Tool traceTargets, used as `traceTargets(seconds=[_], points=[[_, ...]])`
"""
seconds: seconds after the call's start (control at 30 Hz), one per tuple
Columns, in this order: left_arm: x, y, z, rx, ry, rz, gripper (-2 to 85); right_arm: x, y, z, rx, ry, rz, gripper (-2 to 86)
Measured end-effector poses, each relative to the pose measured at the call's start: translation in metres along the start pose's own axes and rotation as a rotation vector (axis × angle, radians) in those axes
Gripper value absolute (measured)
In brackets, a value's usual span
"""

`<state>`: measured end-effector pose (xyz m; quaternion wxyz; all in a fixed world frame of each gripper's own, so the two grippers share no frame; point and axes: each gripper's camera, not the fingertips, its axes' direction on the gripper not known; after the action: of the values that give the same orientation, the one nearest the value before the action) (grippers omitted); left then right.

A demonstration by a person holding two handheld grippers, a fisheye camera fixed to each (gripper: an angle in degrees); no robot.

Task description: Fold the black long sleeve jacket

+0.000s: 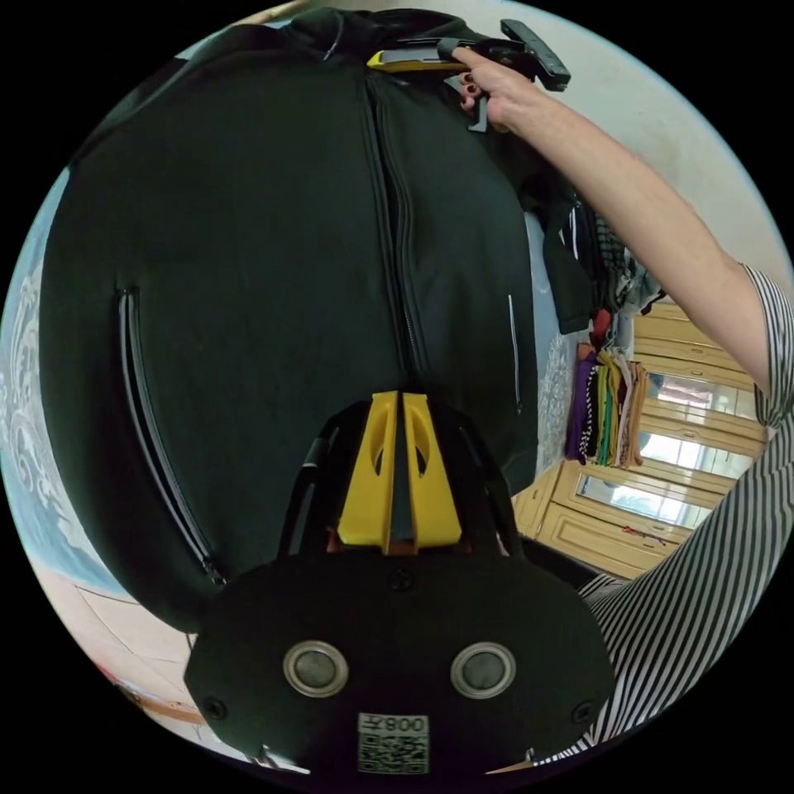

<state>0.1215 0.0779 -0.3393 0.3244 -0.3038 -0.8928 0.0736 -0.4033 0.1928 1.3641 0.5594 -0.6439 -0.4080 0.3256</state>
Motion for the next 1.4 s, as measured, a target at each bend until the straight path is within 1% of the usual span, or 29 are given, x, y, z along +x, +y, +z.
traceTargets(seconds=[0.17, 0.3, 0.47, 0.6, 0.83, 0.97, 1.03, 1.13, 1.27, 1.4], points=[[-0.006, 0.02, -0.009, 0.032, 0.07, -0.061, 3.1, 0.001, 0.01, -0.012, 0.016, -0.001, 0.02, 0.1], [-0.011, 0.049, -0.014, 0.033, 0.15, -0.119, 4.6, -0.007, 0.041, -0.023, 0.004, -0.008, -0.014, 1.6], [0.008, 0.062, 0.002, -0.023, 0.207, -0.085, 6.5, -0.016, 0.092, -0.025, -0.037, -0.038, -0.006, 5.3], [0.029, 0.049, 0.027, -0.072, 0.166, -0.03, 7.1, -0.018, 0.102, -0.025, -0.031, -0.017, 0.038, 6.1], [0.047, 0.042, 0.048, -0.13, 0.058, -0.012, 6.5, -0.027, 0.062, -0.015, 0.003, 0.055, 0.045, 7.7], [0.048, 0.043, 0.051, -0.143, 0.073, -0.018, 5.2, -0.033, 0.047, 0.004, -0.038, 0.072, 0.039, 6.7], [0.049, 0.044, 0.051, -0.143, 0.083, -0.019, 4.7, -0.04, 0.045, 0.009, -0.044, 0.169, 0.028, 5.6], [0.053, 0.045, 0.052, -0.148, 0.096, -0.014, 4.0, -0.042, 0.048, 0.01, -0.037, 0.197, -0.01, 4.3], [0.062, 0.048, 0.046, -0.149, 0.112, 0.013, 3.3, -0.031, 0.049, 0.007, -0.048, 0.15, -0.017, 2.2], [0.074, 0.054, 0.032, -0.131, 0.145, 0.049, 3.0, -0.001, 0.055, -0.009, -0.023, -0.005, 0.046, 0.8]])
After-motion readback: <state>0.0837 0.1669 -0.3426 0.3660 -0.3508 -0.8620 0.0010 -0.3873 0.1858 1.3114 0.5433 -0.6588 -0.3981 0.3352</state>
